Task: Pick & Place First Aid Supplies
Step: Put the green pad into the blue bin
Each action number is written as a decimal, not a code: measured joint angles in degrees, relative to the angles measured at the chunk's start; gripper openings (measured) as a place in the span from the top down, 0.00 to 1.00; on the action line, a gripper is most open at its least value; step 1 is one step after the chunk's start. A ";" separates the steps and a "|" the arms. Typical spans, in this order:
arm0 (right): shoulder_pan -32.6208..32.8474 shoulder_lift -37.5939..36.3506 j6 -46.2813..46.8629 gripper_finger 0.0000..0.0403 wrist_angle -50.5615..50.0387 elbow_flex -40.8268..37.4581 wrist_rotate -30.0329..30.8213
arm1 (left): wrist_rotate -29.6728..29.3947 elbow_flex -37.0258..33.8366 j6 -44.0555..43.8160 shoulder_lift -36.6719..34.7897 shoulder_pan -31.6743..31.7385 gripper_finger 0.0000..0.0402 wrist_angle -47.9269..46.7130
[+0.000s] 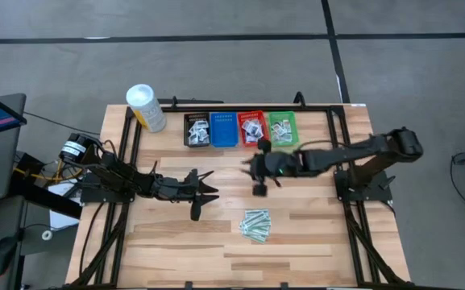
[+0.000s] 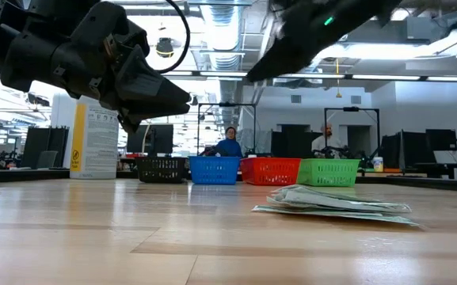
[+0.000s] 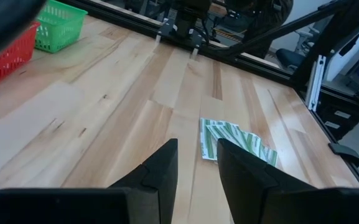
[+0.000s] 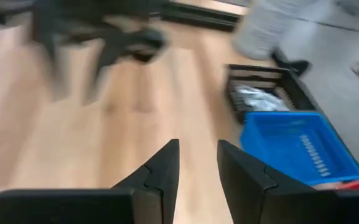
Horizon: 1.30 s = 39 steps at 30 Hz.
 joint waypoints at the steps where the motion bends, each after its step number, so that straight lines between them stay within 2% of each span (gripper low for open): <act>1: 1.96 -1.19 -0.53 0.75 -2.03 0.00 0.46 | 0.00 -0.01 0.00 0.00 -0.02 0.72 0.00; 5: 9.26 -5.98 2.28 0.75 -10.62 0.00 4.43 | 0.00 0.01 0.00 0.00 -0.02 0.72 0.05; 10: 19.80 -10.97 10.43 0.75 -19.23 0.00 18.56 | 0.00 -0.01 0.00 0.00 -0.04 0.72 0.58; 15: 30.56 -12.24 20.49 0.75 -27.10 0.00 30.68 | 0.00 -0.01 0.00 0.00 -0.04 0.72 1.29; 17: 34.45 -11.44 23.25 0.75 -29.38 0.00 32.94 | 0.00 -0.01 0.00 0.00 -0.04 0.72 2.23; 21: 39.27 -7.74 23.57 0.75 -29.89 -0.05 33.15 | 0.00 -0.01 0.41 0.00 -0.04 0.72 4.49; 31: 37.48 -5.20 23.22 0.75 -31.01 -1.90 33.82 | 0.01 0.01 1.52 -0.01 0.07 0.72 7.51; 34: 36.30 -8.03 23.25 0.75 -27.14 -8.26 36.48 | 0.02 0.01 1.75 -0.02 0.07 0.72 8.23; 39: 31.36 -17.60 22.69 0.78 -13.04 -22.05 35.00 | 0.01 0.03 1.75 -0.02 0.07 0.72 8.39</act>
